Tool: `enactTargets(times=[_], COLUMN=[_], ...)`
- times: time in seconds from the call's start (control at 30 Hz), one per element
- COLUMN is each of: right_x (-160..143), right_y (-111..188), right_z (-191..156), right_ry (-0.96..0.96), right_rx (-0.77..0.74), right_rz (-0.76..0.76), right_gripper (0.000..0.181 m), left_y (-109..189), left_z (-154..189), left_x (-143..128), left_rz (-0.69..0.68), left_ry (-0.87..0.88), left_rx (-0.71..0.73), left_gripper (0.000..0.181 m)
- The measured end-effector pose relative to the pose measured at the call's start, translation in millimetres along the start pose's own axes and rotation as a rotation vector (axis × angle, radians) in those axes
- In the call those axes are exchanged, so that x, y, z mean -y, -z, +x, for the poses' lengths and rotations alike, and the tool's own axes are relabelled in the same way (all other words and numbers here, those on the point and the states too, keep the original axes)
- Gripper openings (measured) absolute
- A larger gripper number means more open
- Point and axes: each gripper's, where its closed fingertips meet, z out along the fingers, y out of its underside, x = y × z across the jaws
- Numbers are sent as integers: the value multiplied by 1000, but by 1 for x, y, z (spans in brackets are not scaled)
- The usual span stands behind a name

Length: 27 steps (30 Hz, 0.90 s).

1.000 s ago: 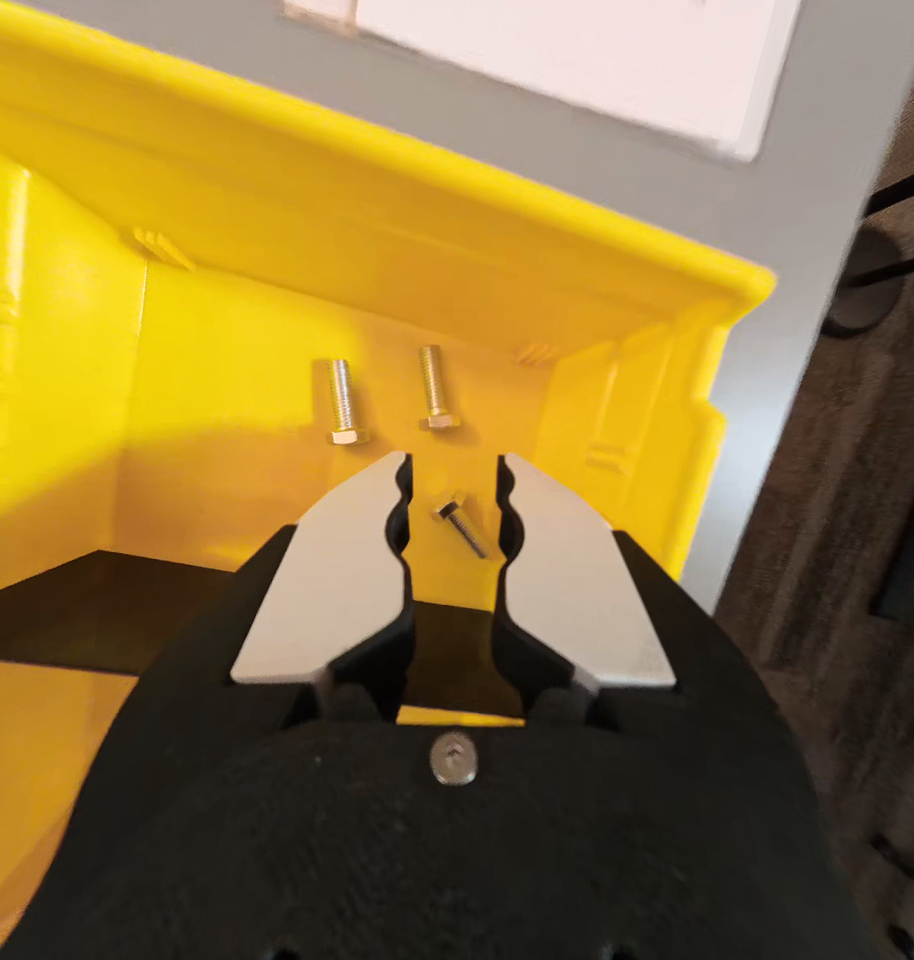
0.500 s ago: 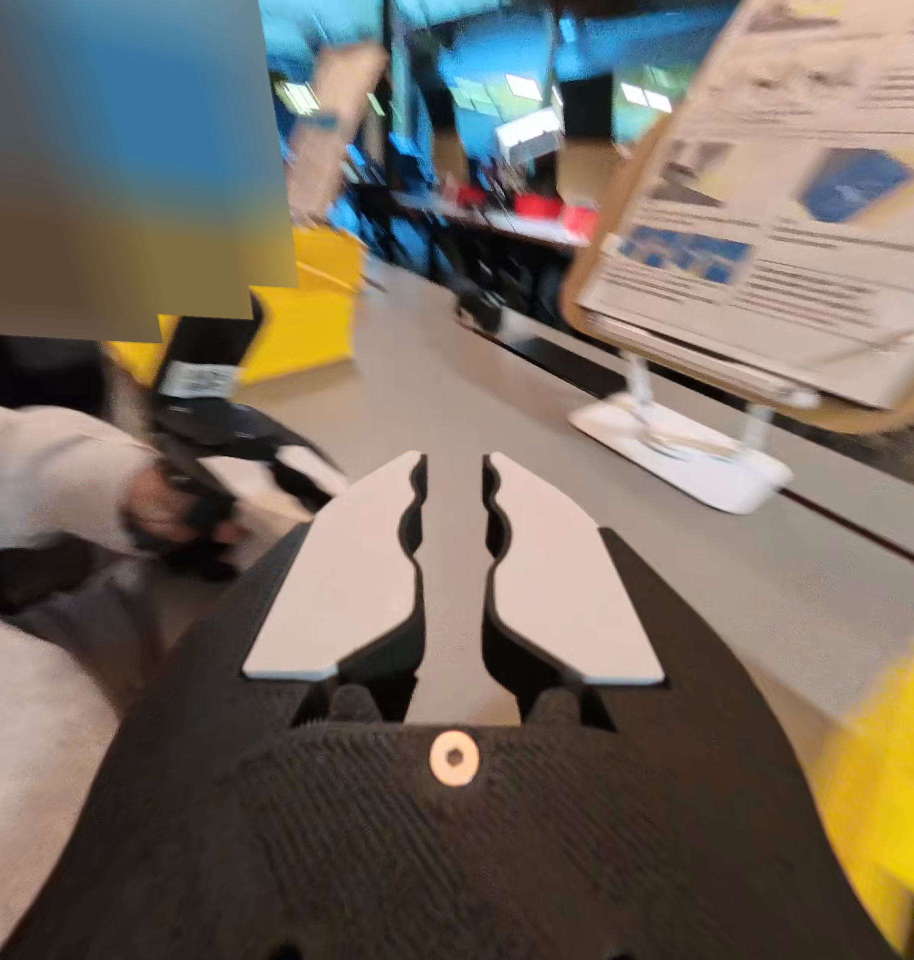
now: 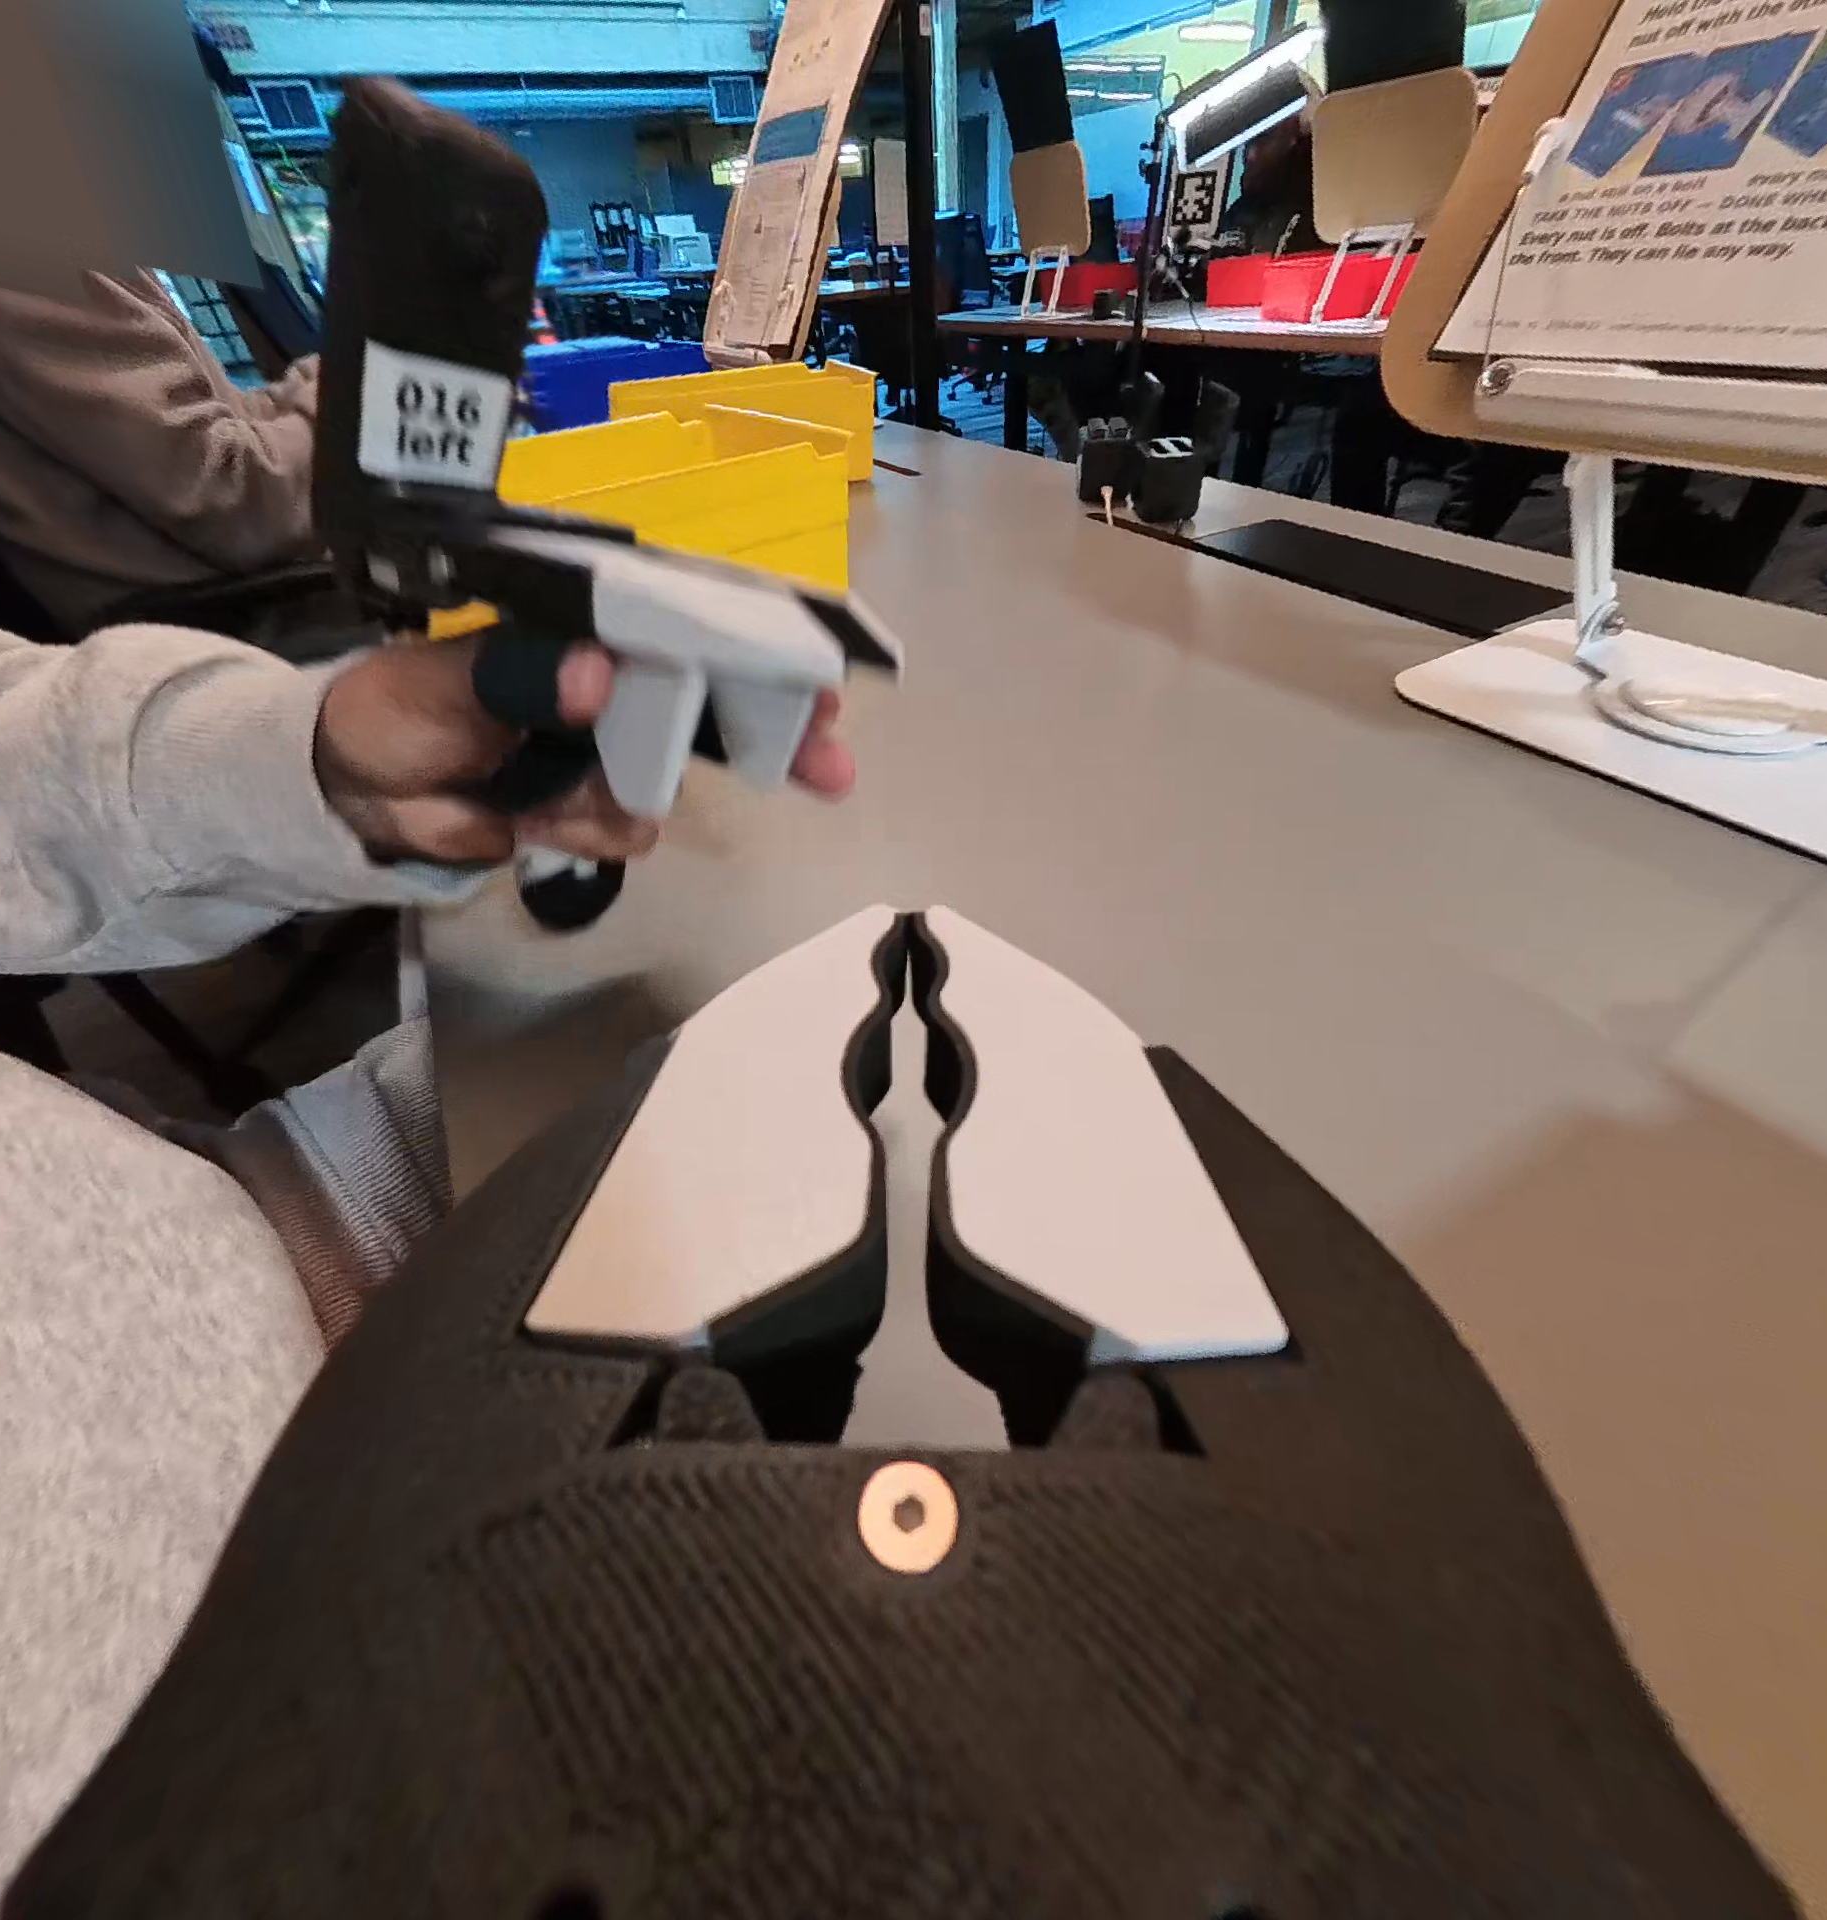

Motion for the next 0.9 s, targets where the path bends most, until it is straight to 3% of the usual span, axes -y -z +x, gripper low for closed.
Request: enactTargets(times=[0.13, 0.23, 0.3, 0.37, 0.47, 0.63, 0.9], right_x=[-11, -11, -13, -16, -26, -25, -22], right_y=[0, 0, 0, -3, -8, -12, -10], right_z=[-3, -5, -6, -8, -11, -16, -17], right_ry=[-64, -83, -68, -43, -5, -11, 4], right_rx=[25, 33, 37, 44, 50, 67, 55], right_rz=[-36, -33, -44, -64, -110, -110, -105], right_gripper=[1, 3, 3, 3, 4, 4, 4], left_y=[70, 153, 219, 284, 361, 403, 401], left_z=[-30, -76, -116, -151, -178, -190, -203], left_x=[68, 86, 82, 61, 9, -53, -77], left_rz=[24, -41, -144, -342, -674, -1002, -1287], left_ry=[40, 75, 71, 94, 233, 370, 323], left_rx=[92, 299, 500, 673, 768, 746, 730], left_gripper=[26, 23, 21, 21, 21, 27, 19])
